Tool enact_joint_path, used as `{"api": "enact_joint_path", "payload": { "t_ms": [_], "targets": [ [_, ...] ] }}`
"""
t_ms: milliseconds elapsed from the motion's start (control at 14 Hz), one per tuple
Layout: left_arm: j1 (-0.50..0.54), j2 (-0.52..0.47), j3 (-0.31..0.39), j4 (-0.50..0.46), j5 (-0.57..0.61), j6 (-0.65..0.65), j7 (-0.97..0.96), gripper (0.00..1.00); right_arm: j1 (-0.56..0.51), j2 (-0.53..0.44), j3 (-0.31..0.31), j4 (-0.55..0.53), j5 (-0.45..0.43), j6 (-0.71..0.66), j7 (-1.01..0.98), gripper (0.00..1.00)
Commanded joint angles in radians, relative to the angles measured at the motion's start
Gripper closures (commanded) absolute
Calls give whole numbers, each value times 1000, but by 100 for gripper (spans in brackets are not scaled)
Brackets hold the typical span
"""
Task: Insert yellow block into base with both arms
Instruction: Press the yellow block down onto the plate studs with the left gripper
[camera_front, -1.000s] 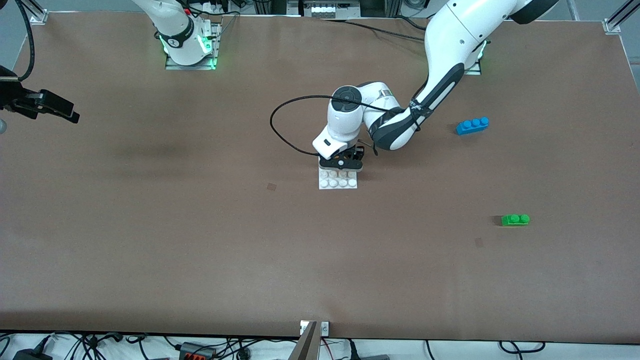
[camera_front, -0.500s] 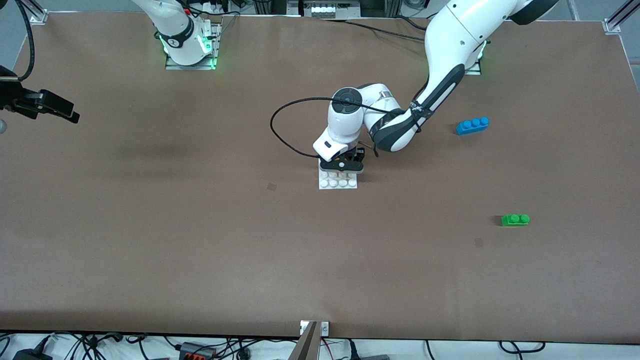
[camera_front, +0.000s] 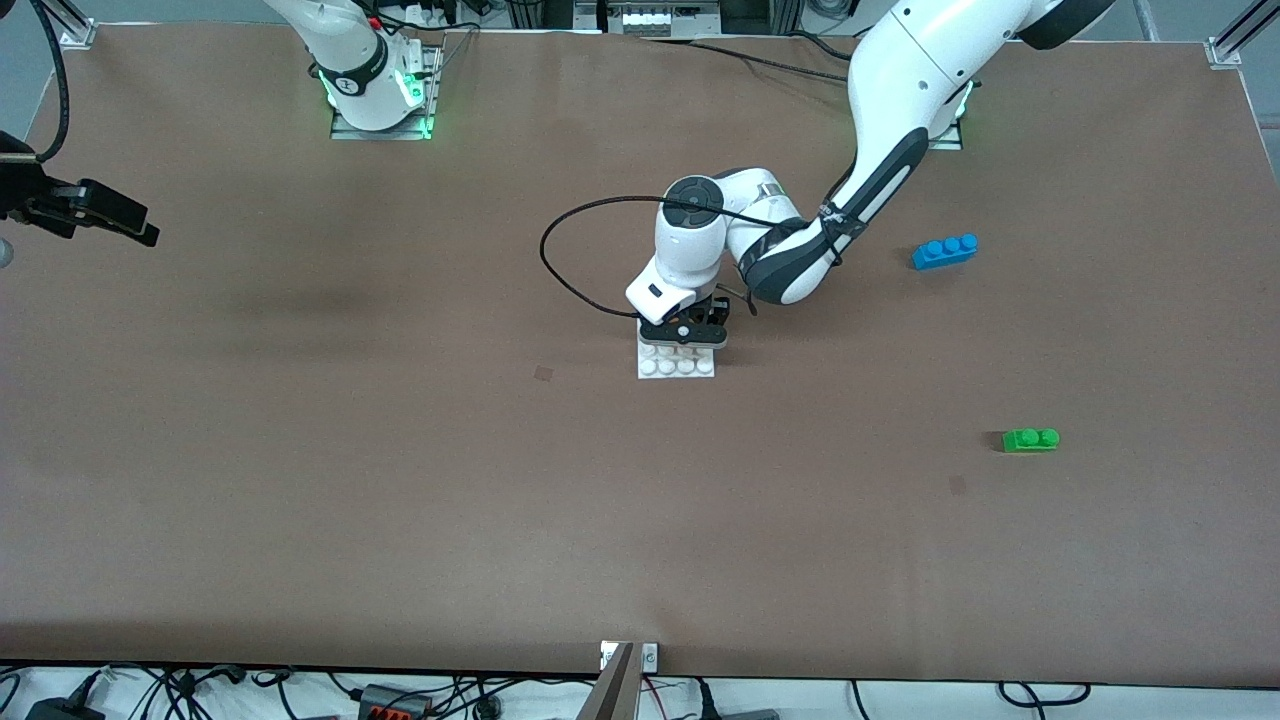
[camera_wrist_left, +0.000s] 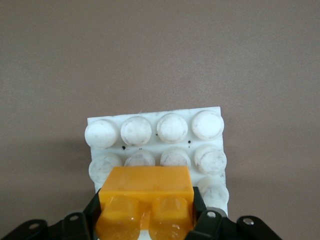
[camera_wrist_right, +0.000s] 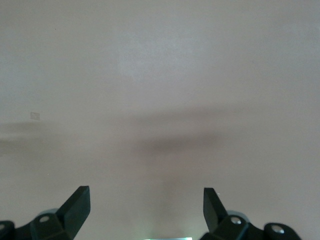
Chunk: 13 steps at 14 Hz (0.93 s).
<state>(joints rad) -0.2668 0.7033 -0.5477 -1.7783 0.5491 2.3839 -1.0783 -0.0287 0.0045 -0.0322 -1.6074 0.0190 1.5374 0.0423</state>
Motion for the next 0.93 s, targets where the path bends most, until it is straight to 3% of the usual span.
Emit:
{"api": "enact_joint_path", "payload": {
  "t_ms": [0,857],
  "targets": [
    [-15,41,22,42,15,-8,-17,69,-5,6,3,21,6,-11,14,0],
    [-28,44,15,30,-18,-55,-42,69,-5,6,3,21,6,-11,14,0]
  ]
}}
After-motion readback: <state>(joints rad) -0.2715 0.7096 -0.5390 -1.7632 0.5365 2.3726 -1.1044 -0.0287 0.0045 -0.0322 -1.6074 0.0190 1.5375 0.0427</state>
